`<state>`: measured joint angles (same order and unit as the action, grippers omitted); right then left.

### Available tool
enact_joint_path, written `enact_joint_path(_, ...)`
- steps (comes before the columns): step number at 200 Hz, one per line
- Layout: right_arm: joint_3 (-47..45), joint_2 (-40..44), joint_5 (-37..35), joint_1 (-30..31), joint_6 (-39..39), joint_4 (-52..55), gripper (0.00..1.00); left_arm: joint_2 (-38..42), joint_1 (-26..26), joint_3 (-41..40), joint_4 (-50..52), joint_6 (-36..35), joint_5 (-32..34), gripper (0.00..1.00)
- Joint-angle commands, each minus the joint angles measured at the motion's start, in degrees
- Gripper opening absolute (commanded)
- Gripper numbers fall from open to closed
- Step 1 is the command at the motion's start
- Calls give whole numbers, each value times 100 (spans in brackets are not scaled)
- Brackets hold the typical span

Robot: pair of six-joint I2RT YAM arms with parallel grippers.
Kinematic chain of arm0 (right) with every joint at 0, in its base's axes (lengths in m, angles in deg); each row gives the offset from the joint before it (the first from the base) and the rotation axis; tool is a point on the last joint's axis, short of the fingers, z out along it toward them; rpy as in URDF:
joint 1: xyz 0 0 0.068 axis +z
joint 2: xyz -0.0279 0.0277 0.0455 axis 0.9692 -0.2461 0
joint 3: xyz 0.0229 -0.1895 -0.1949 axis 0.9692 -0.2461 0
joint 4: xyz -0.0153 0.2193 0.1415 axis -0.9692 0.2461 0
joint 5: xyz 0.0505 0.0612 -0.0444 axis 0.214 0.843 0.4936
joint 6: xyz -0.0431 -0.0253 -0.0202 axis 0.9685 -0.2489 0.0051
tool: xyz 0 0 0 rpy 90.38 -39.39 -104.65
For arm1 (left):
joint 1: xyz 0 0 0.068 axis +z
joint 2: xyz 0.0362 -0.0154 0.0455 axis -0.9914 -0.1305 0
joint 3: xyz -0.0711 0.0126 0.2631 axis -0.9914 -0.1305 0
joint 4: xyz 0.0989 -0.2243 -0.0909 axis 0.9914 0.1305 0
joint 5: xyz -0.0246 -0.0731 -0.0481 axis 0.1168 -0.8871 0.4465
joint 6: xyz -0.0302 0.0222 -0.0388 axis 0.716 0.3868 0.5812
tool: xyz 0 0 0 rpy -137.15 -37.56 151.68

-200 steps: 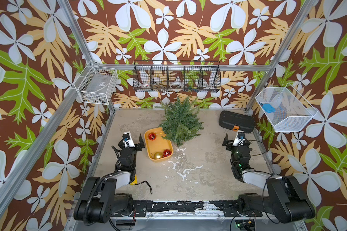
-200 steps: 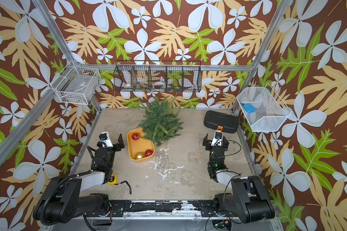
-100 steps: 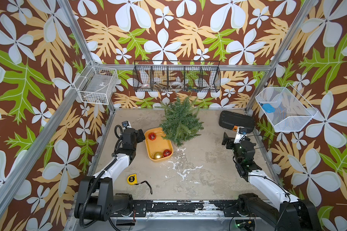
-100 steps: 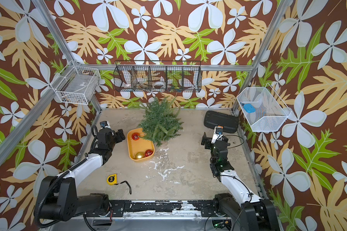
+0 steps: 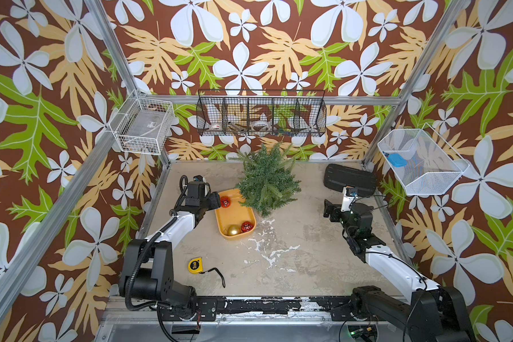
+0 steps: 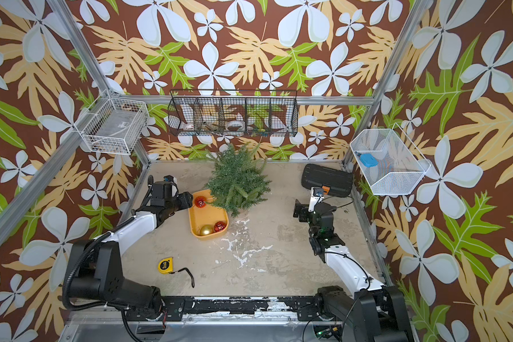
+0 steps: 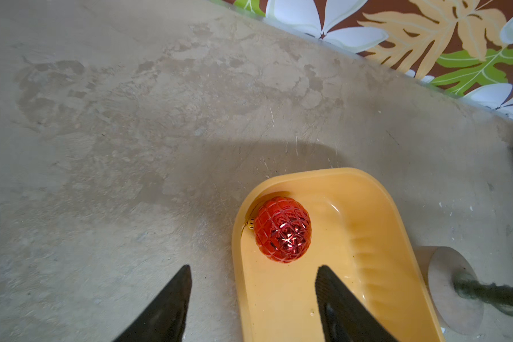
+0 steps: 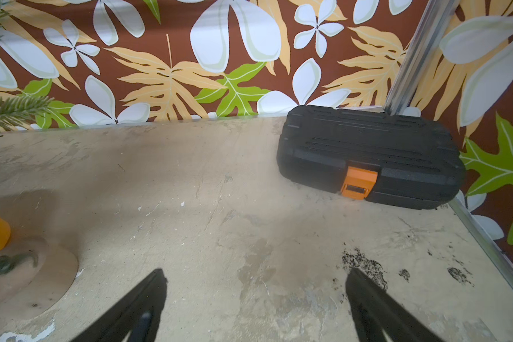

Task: Decorate the small christmas tree with ornaments
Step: Pick up the container from the center of the board.

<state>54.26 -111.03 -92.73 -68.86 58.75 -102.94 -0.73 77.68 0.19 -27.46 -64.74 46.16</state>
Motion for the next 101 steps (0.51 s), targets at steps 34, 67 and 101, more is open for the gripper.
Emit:
enact_joint_path(34,38,-63,76,8,-7,53,96,-409,-233,237,663,-6,456,57)
enact_joint_path(67,64,-98,147,5,-24,90,96,-366,-243,204,841,36,722,53)
enact_joint_path(101,66,-99,156,9,-34,97,95,-500,-242,160,907,23,616,46)
